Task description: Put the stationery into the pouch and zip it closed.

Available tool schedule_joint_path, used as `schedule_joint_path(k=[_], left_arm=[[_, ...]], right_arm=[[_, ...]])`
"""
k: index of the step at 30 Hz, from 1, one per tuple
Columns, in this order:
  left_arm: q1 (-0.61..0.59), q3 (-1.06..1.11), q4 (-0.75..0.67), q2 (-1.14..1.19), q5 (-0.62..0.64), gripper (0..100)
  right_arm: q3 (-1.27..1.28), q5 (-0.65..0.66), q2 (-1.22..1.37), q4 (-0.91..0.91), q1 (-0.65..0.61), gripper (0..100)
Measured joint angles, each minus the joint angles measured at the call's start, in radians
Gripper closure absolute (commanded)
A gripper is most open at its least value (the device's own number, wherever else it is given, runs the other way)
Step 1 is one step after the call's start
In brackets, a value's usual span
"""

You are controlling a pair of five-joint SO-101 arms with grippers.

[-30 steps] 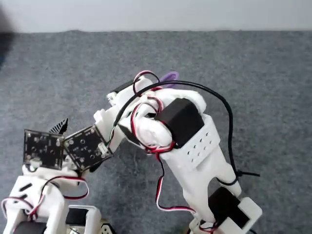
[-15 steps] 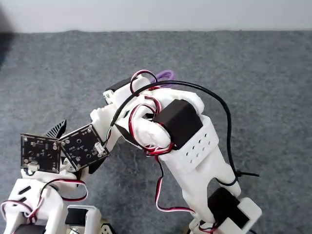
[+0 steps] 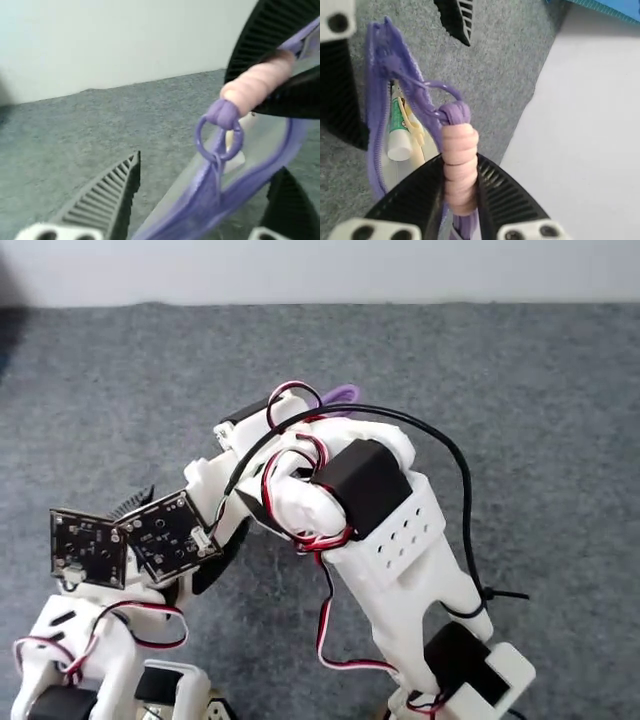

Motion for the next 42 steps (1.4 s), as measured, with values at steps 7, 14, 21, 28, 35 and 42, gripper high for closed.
schedule_joint_path(k=[7,14,21,28,35,42], left_arm=[[0.04,0.06,-0.044,-0.003,-0.005,90],[0.071,0.13,-0.061,0.006,-0.006,99],[0.072,0.132,-0.063,0.006,-0.012,99],[0.072,0.132,-0.146,0.006,-0.015,98],[0.072,0.132,-0.25,0.006,-0.015,94],[0.072,0.178,-0.279,-0.005,0.003,80]], right_arm=[[0.0,-0.052,0.002,-0.006,0.02,99.1],[0.0,-0.23,0.0,-0.054,0.055,99.1],[0.0,-0.305,0.0,-0.078,0.078,99.1],[0.0,-0.308,0.0,-0.078,0.087,99.1],[0.0,-0.311,0.0,-0.078,0.087,99.1],[0.0,-0.311,0.0,-0.078,0.087,99.1]])
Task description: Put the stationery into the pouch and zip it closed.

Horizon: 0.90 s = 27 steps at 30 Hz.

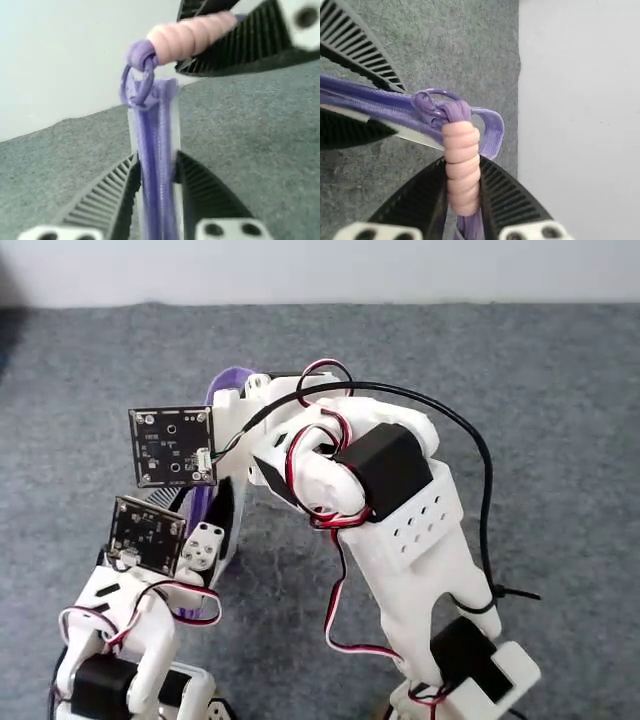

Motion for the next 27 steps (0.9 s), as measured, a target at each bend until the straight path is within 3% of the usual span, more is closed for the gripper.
schedule_joint_path(k=[27], left_arm=[[-0.057,0.017,-0.216,0.0,0.054,79]], right_arm=[[0.0,0.0,0.0,0.0,-0.009,99.1]])
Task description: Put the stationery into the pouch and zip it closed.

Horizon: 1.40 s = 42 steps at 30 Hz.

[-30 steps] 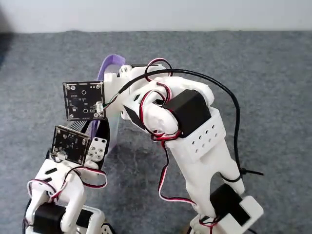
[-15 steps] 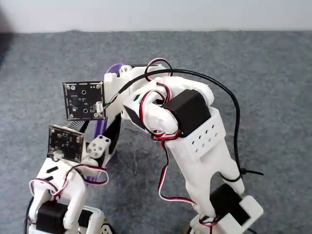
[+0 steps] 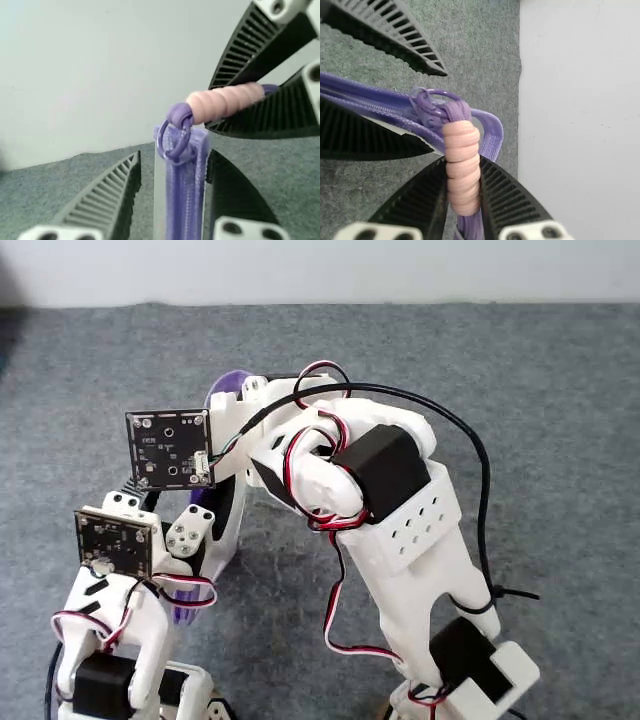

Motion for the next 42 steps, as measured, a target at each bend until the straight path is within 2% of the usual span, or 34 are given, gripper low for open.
schedule_joint_path(k=[5,11,21,27,35,42], left_arm=[[0.0,0.0,0.0,0.0,0.0,79],[0.034,0.0,0.0,0.0,-0.014,90],[0.063,0.0,0.0,0.003,-0.043,98],[0.063,0.0,0.0,0.006,-0.049,99],[0.046,-0.011,0.006,0.011,-0.052,99],[0.044,-0.077,0.098,0.011,-0.052,99]], right_arm=[[0.0,0.0,0.0,0.0,0.0,99.1],[0.0,0.0,0.0,0.0,0.0,99.1],[0.0,0.0,0.0,0.0,0.0,99.1],[0.0,0.0,0.0,-0.005,0.002,99.1],[0.0,0.0,0.064,-0.123,0.127,99.1],[0.0,0.0,0.138,-0.17,0.201,99.1]])
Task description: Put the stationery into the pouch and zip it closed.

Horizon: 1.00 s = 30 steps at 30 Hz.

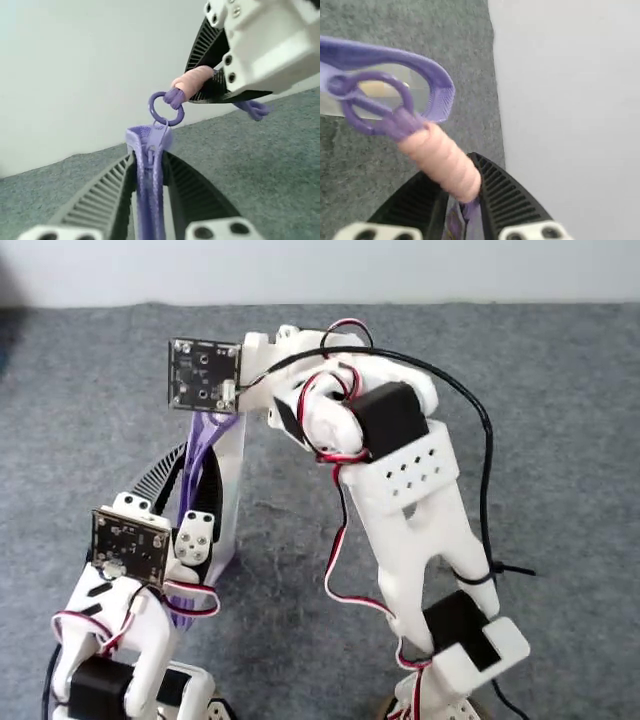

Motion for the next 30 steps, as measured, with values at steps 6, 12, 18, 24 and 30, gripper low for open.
schedule_joint_path(k=[6,12,18,24,30], left_arm=[[-0.006,-0.029,0.0,0.0,0.0,99],[-0.006,-0.049,0.0,0.0,0.012,99],[-0.006,-0.049,0.0,0.0,0.012,99],[-0.006,-0.049,0.003,0.0,0.012,99],[-0.006,-0.049,0.055,0.0,-0.015,99]], right_arm=[[0.0,0.0,0.071,-0.097,0.063,99.1],[0.0,0.0,0.126,-0.199,0.087,99.1],[0.0,0.0,0.129,-0.315,0.092,99.1],[0.0,0.0,0.129,-0.373,0.112,99.1],[0.0,0.0,0.129,-0.431,0.141,99.1]])
